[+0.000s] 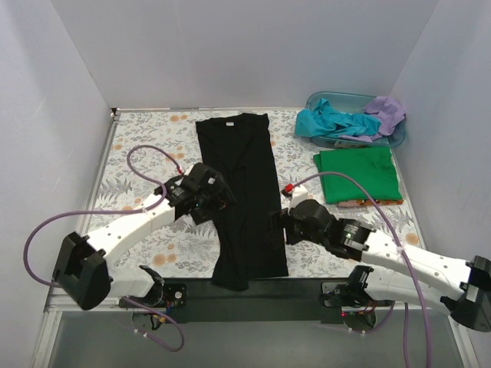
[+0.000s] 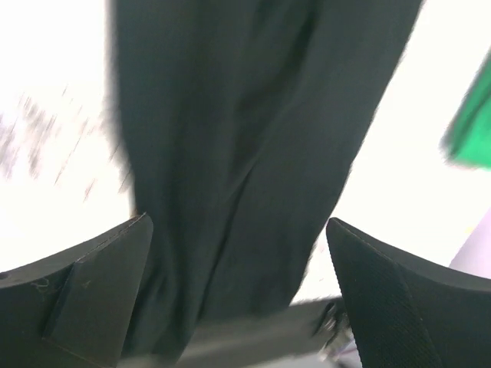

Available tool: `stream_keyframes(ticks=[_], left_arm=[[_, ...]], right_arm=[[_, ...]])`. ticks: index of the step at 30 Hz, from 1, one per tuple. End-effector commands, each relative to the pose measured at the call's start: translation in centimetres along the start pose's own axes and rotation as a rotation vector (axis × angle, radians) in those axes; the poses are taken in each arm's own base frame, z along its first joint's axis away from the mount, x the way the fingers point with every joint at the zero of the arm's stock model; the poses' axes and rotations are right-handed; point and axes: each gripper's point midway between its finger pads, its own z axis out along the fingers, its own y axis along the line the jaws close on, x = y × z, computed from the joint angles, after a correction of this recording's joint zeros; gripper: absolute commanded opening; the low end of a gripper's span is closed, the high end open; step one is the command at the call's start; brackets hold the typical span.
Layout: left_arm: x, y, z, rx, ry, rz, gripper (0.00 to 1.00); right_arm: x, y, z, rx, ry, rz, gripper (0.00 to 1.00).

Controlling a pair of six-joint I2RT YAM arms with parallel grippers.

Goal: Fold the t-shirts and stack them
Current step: Fold the tshirt

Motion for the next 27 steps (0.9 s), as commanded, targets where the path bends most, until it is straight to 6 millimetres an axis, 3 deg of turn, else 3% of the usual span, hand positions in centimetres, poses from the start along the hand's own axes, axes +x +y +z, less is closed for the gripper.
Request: stream_keyframes(ticks=[1, 2, 3, 4, 5, 6, 7, 10, 11, 12, 14, 15, 17, 18, 19, 21, 22, 24, 25, 27], left_arm=[[-6.1, -6.2, 1.9, 0.196, -0.104, 0.071, 0.97], [-6.9, -6.4, 2.9, 0.188, -0.106, 0.087, 0.97], [-7.7, -6.0, 5.2, 0.144, -0.099, 0.096, 0.97], [-8.8, -5.6, 6.3, 0.105, -0.123, 0.098, 0.97], [-10.2, -7.0, 6.5, 0.126, -0.132, 0.098, 0.97], [-10.5, -6.3, 8.8, 0.093, -0.1, 0.118, 0.97], [-12.3, -7.5, 9.0, 0.104, -0.131, 0.111, 0.97], [-13.8, -6.2, 12.7, 0.042, -0.109, 0.12, 0.97], [-14.5, -5.7, 13.5, 0.016, -0.122, 0.123, 0.97], [-15.3, -5.1, 15.0, -0.011, -0.12, 0.117, 0.97], [-15.6, -4.7, 16.5, -0.009, -0.084, 0.132, 0.97], [-16.3, -4.2, 18.0, -0.024, -0.08, 0.125, 0.97], [-16.7, -4.0, 19.4, -0.02, -0.054, 0.135, 0.97], [-16.4, -2.8, 20.9, -0.051, -0.023, 0.128, 0.97], [-17.4, -3.6, 21.2, -0.035, -0.037, 0.13, 0.97], [-17.2, -2.6, 23.3, -0.049, 0.006, 0.131, 0.97], [-18.3, -3.6, 23.6, -0.025, -0.013, 0.14, 0.97], [-18.4, -2.5, 25.7, -0.055, 0.003, 0.147, 0.97], [-20.1, -3.5, 25.7, -0.033, -0.02, 0.141, 0.97], [-19.9, -2.6, 26.8, -0.063, 0.021, 0.125, 0.97]], right_arm=[[-6.7, -1.3, 1.6, 0.141, -0.136, -0.048, 0.98], [-7.0, -1.7, 3.5, 0.146, -0.102, -0.045, 0.98], [-7.2, -0.7, 4.4, 0.065, -0.062, -0.037, 0.98], [-8.7, -2.1, 5.4, 0.064, -0.067, 0.0, 0.98], [-9.9, -2.0, 7.2, 0.04, -0.051, -0.013, 0.97], [-10.3, -2.1, 8.1, 0.028, -0.031, -0.018, 0.97], [-11.6, -3.0, 9.9, 0.053, -0.021, -0.049, 0.97], [-12.6, -4.0, 12.5, 0.04, 0.018, -0.048, 0.97], [-11.7, -4.7, 14.2, 0.038, 0.064, -0.04, 0.97], [-12.6, -4.6, 14.8, 0.015, 0.064, -0.044, 0.97], [-11.6, -6.5, 16.9, 0.042, 0.112, -0.021, 0.96], [-12.2, -7.0, 17.5, 0.039, 0.11, -0.018, 0.96], [-11.0, -8.2, 19.1, 0.048, 0.154, 0.001, 0.97], [-10.7, -8.4, 19.6, 0.039, 0.167, 0.009, 0.97], [-11.0, -8.9, 20.0, 0.038, 0.168, 0.022, 0.97], [-9.8, -10.1, 21.5, 0.036, 0.209, 0.051, 0.97], [-10.4, -10.7, 21.9, 0.038, 0.201, 0.064, 0.97], [-9.7, -11.6, 23.1, 0.024, 0.23, 0.088, 0.98], [-10.0, -12.3, 23.4, 0.022, 0.228, 0.101, 0.98], [-10.3, -12.7, 24.0, -0.004, 0.228, 0.1, 0.98]])
